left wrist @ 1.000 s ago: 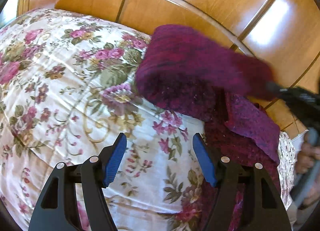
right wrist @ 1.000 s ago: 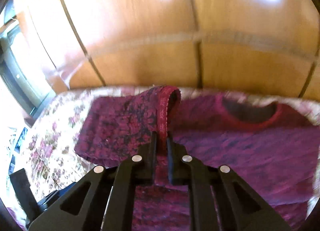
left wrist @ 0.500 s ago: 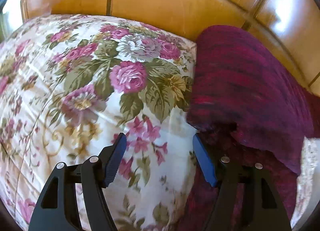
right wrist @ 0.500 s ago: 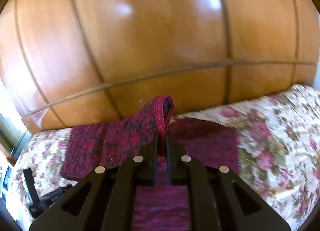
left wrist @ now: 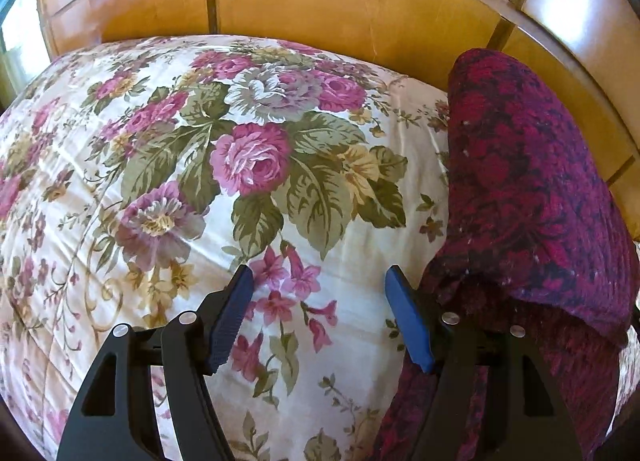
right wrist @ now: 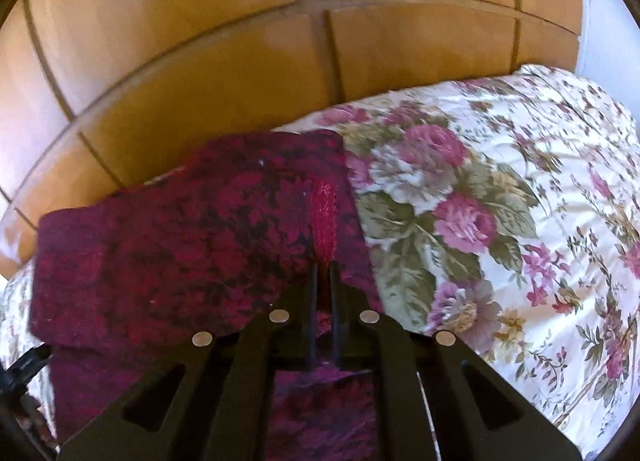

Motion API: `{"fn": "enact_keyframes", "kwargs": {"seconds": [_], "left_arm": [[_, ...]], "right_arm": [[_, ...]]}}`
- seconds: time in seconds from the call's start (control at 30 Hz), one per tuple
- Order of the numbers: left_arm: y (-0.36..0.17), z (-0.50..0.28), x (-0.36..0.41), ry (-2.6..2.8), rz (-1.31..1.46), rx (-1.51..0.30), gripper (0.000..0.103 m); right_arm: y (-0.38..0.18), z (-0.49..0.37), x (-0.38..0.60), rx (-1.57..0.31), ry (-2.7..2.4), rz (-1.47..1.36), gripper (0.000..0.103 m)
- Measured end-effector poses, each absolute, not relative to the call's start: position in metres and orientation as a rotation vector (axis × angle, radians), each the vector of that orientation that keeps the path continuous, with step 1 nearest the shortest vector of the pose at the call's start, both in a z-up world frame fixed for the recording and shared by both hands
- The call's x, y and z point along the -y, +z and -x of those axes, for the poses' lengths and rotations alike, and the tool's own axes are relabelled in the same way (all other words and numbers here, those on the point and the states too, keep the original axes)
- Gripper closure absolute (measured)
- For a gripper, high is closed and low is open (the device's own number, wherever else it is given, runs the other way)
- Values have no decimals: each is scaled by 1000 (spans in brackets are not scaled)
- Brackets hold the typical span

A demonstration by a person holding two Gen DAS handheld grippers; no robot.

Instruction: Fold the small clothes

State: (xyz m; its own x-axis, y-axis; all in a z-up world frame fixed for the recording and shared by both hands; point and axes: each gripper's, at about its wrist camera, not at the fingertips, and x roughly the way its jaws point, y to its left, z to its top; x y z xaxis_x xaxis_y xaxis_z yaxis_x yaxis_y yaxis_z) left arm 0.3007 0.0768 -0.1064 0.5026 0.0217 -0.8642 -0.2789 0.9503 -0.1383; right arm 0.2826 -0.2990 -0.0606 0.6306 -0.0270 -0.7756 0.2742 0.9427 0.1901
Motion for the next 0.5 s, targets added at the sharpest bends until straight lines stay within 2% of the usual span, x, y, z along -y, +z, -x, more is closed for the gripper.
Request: {"fn": "enact_keyframes", "kwargs": {"seconds": [0.17, 0.2, 0.27, 0.4, 0.43, 0.5], "left_arm": [[-87, -282, -76, 161, 273, -975, 35], [-79, -278, -77, 150, 278, -948, 36], [-61, -274, -77, 116, 275, -892, 36], [-33, -279, -62, 20, 236, -799, 36], [-29, -282, -58, -8, 227, -789, 35], [-24, -293, -48, -65, 220, -777, 36]], "right_arm": [[-64, -286, 292, -895, -179, -214, 95], [-61, -284, 291, -895, -176, -207, 91], [-54, -279, 294, -874, -180, -213, 75], [-24, -262, 287, -781, -147, -208, 67], [-19, -260, 283, -767, -131, -205, 60], [-11, -261, 268, -746, -71, -195, 58]]}}
